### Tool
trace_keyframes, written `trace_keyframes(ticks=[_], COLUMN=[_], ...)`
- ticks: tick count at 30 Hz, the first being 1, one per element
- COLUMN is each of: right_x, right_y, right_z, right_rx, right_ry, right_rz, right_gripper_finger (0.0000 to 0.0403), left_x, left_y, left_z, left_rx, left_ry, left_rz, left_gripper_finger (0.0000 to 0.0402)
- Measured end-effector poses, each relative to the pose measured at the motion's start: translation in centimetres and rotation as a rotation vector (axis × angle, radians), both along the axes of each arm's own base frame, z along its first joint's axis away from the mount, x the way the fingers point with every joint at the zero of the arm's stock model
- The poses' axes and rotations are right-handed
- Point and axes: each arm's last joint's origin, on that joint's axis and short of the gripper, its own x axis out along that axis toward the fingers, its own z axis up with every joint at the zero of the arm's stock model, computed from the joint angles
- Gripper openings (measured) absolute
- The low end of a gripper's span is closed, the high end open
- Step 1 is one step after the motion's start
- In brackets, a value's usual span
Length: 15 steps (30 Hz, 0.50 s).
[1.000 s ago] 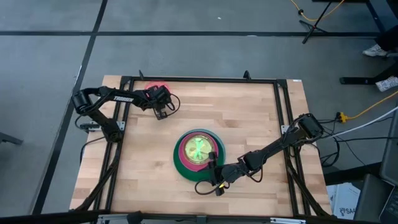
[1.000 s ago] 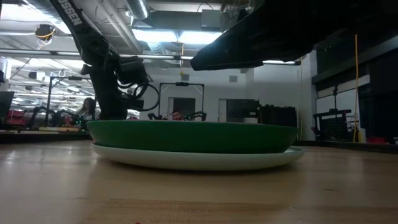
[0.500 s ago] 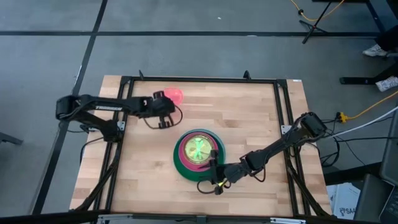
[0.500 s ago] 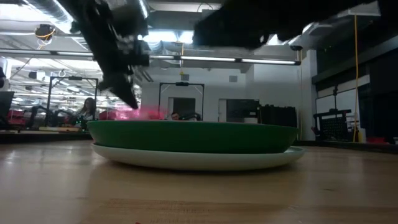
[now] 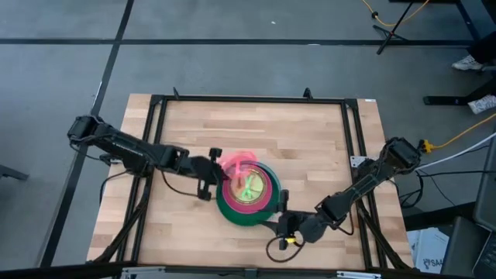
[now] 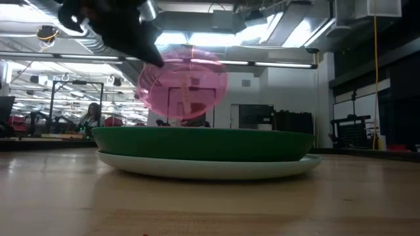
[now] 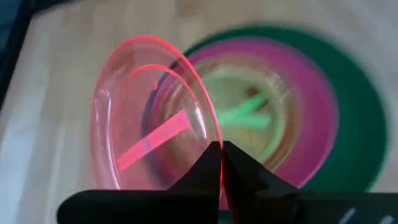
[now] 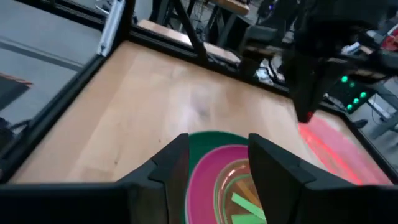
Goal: Stack plastic plates
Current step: Stack the pink plate on top of the light green plate
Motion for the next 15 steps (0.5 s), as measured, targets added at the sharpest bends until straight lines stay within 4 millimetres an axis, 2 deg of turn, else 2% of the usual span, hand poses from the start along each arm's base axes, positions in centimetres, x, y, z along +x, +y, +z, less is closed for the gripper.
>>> trace_keyframes(ticks=[8,15], right_x=[-1.0,-1.0], right_y=[0.7,0.6], right_z=[1.0,0.9], right_rx=[-0.017,-0.028], right_ry=[-0.025,-0.012], right_rz=[0.025,0.022], right_gripper_finger=[0.0159,0.0159], left_x=[1.3,2.5], left_y=[-3.8,-4.6], left_z=[-1.4,-3.8], left_rx=[-0.032,-0.019], left_ry=[-0.054,-0.005], left_rz=[-0.106,-0.118], left_gripper_finger=[0.0004,0.0004])
